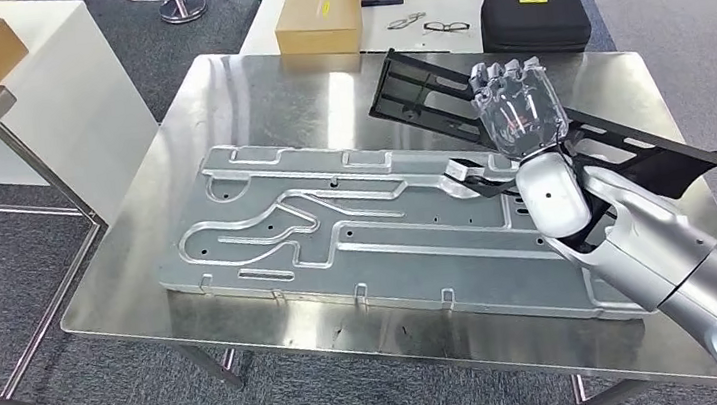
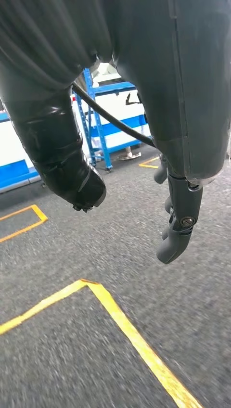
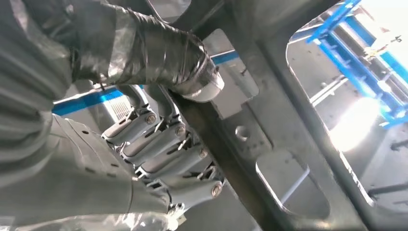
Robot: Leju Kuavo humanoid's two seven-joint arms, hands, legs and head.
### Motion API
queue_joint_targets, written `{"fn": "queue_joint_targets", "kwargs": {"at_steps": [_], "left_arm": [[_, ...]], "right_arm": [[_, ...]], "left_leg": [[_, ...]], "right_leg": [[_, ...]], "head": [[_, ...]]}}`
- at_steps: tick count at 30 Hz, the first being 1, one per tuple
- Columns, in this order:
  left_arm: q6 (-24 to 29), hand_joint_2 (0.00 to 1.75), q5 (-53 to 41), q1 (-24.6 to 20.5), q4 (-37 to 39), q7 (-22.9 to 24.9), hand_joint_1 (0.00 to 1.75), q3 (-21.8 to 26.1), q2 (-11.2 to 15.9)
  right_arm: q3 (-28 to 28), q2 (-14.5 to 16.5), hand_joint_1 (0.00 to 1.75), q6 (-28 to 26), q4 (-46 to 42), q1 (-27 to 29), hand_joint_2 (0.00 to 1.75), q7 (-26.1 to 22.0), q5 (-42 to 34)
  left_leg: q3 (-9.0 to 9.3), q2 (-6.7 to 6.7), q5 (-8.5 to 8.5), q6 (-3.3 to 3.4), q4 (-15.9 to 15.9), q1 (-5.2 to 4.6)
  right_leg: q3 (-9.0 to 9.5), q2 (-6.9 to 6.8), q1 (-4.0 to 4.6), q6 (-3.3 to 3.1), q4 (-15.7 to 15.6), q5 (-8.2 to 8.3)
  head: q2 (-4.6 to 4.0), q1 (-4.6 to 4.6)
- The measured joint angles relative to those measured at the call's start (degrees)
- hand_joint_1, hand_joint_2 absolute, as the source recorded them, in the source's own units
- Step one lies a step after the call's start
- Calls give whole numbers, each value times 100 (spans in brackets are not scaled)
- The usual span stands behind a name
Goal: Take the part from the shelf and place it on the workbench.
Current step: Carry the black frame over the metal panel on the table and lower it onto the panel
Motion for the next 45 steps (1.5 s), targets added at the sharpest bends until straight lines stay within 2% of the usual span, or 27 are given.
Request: {"fn": "queue_joint_targets", "kwargs": {"at_steps": [1, 3, 4, 5, 7, 9, 10, 11, 13, 14, 15, 16, 18, 19, 20, 21, 22, 23, 26, 29, 34, 38, 39, 40, 43, 44, 45], "left_arm": [[0, 175, 0, -4, 0, 4, 0, 0, 4], [0, 175, 0, 19, 1, 9, 0, 0, 9], [-1, 175, 0, 30, 2, 9, 0, 0, 9], [-1, 175, 0, 37, 3, 6, 0, 1, 9], [-2, 175, 0, 34, 3, 2, 0, 1, 8], [-1, 175, 0, 34, 2, -10, 0, -2, 2], [2, 175, 0, 36, 2, -26, 0, -3, -2], [4, 175, 0, 38, 2, -51, 0, -3, -3], [17, 175, 0, 41, 2, -113, 0, -2, -4], [25, 175, 0, 45, 2, -148, 0, -2, -4], [34, 175, 0, 51, 2, -177, 0, -2, -4], [40, 175, 0, 58, 2, -200, 0, -2, -4], [44, 175, 0, 75, 5, -213, 0, -2, -14], [44, 175, 0, 80, 9, -213, 0, -1, -23], [45, 131, 0, 78, 13, -214, 0, 2, -34], [46, 87, 0, 77, 17, -215, 0, 8, -44], [48, 44, 0, 70, 17, -218, 0, 14, -46], [49, 0, 0, 66, 17, -220, 0, 22, -47], [55, 0, 0, 64, 17, -224, 0, 43, -45], [70, 0, 0, 57, 17, -172, 0, 50, -42], [76, 0, 0, 50, 17, -65, 0, 50, -26], [74, 0, 0, 45, 17, -44, 0, 50, -28], [72, 0, 0, 44, 17, -38, 0, 51, -34], [74, 0, 0, 45, 17, -27, 0, 52, -40], [126, 0, 0, 59, 17, 6, 0, 58, -49], [148, 0, 0, 61, 17, 9, 0, 60, -51], [166, 0, 0, 61, 17, 10, 0, 61, -55]], "right_arm": [[-1, 0, 175, 0, -1, 11, 175, 1, 0], [-1, 0, 175, 1, 0, 18, 175, 3, 0], [-2, 0, 175, 1, 1, 18, 175, 4, 0], [-2, 0, 175, 2, 1, 21, 175, 3, 0], [-8, -2, 175, 3, -1, 30, 175, 4, 0], [-29, -2, 175, -3, -5, 42, 175, 7, 0], [-43, -3, 131, -7, -10, 42, 131, 7, 0], [-54, -5, 87, -11, -14, 44, 87, 8, 0], [-63, -20, 0, -12, -17, 64, 0, 7, 0], [-63, -26, 0, -10, -14, 85, 0, 5, 0], [-63, -30, 0, -9, -10, 108, 0, 3, 0], [-64, -31, 0, -9, -5, 126, 0, 0, 0], [-70, -33, 0, -9, 4, 139, 0, -3, 0], [-74, -36, 0, -9, 8, 140, 0, -3, 0], [-78, -39, 0, -11, 9, 141, 0, -3, 0], [-82, -40, 0, -13, 9, 144, 0, -3, 0], [-88, -42, 0, -15, 9, 150, 0, -3, 0], [-97, -42, 0, -17, 8, 153, 0, -3, 0], [-121, -42, 0, -18, 2, 153, 0, -27, 0], [-234, -16, 0, -24, -10, 223, 0, -262, 0], [-740, 234, 0, 31, -128, 584, 0, -835, 0], [-1025, 401, 0, 109, -259, 699, 0, -945, -1], [-1082, 432, 0, 108, -306, 715, 0, -993, -3], [-1144, 479, 0, 95, -388, 750, 0, -1088, -8], [-1349, 677, 0, 7, -777, 990, 0, -1484, -41], [-1408, 746, 0, -12, -910, 1073, 0, -1568, -52], [-1458, 819, 0, -20, -1039, 1136, 0, -1620, -63]], "left_leg": [[17, 1, 199, -6, -212, 8], [198, 5, 737, -8, -933, 19], [273, 9, 864, 6, -1234, 6], [313, 12, 923, 40, -1385, -8], [362, 14, 849, 135, -1461, -32], [458, 13, 858, 206, -1485, -14], [510, 13, 853, 228, -1504, -4], [549, 12, 839, 247, -1523, 3], [603, -3, 781, 272, -1532, 5], [642, -13, 740, 276, -1532, 4], [694, -25, 695, 277, -1532, 3], [760, -33, 646, 276, -1532, 1], [891, -44, 549, 263, -1535, -5], [940, -53, 505, 245, -1534, -12], [964, -64, 463, 216, -1535, -17], [982, -72, 440, 184, -1519, -24], [985, -80, 423, 156, -1514, -33], [1008, -76, 410, 162, -1528, -38], [1089, -62, 366, 219, -1601, -33], [1104, -56, 349, 217, -1644, -29], [1092, -51, 328, 235, -1649, -43], [1132, -29, 439, 285, -1735, -36], [1173, -17, 510, 289, -1819, -12], [1207, -2, 577, 286, -1901, 19], [1194, 41, 641, 267, -1948, 79], [1168, 54, 634, 253, -1917, 96], [1138, 64, 618, 229, -1873, 123]], "right_leg": [[76, 7, -7, 19, 10, -66], [232, 20, -17, 71, 31, -203], [278, 30, -16, 101, 42, -259], [304, 35, -12, 138, 47, -309], [333, 42, -4, 209, 77, -362], [313, 32, -12, 268, 209, -399], [212, 28, -21, 290, 398, -432], [27, 22, -30, 312, 700, -497], [-492, 18, -39, 344, 1435, -742], [-725, 18, -40, 351, 1681, -839], [-880, 18, -40, 348, 1756, -840], [-934, 18, -37, 332, 1624, -695], [-820, 16, -6, 256, 904, -71], [-748, 17, 21, 209, 554, 169], [-688, 24, 48, 165, 318, 327], [-657, 34, 67, 131, 194, 394], [-627, 42, 70, 122, 178, 379], [-593, 54, 64, 137, 160, 411], [-558, 77, 65, 180, 138, 422], [-558, 86, 67, 146, 144, 399], [-568, 93, 43, 151, 155, 391], [-548, 87, 35, 182, 136, 426], [-569, 79, 40, 204, 195, 363], [-633, 71, 38, 236, 361, 223], [-1022, 47, -49, 359, 1338, -336], [-1093, 35, -88, 398, 1550, -389], [-1066, 21, -129, 441, 1566, -333]], "head": [[0, 0], [1, 0], [1, 0], [1, 1], [1, 2], [1, 2], [1, 2], [1, 2], [1, 2], [0, 2], [0, 2], [0, 2], [0, 2], [0, 3], [0, 3], [1, 4], [1, 5], [1, 4], [1, 3], [1, 2], [0, 2], [0, 2], [0, 3], [0, 4], [1, 7], [1, 7], [1, 7]]}}
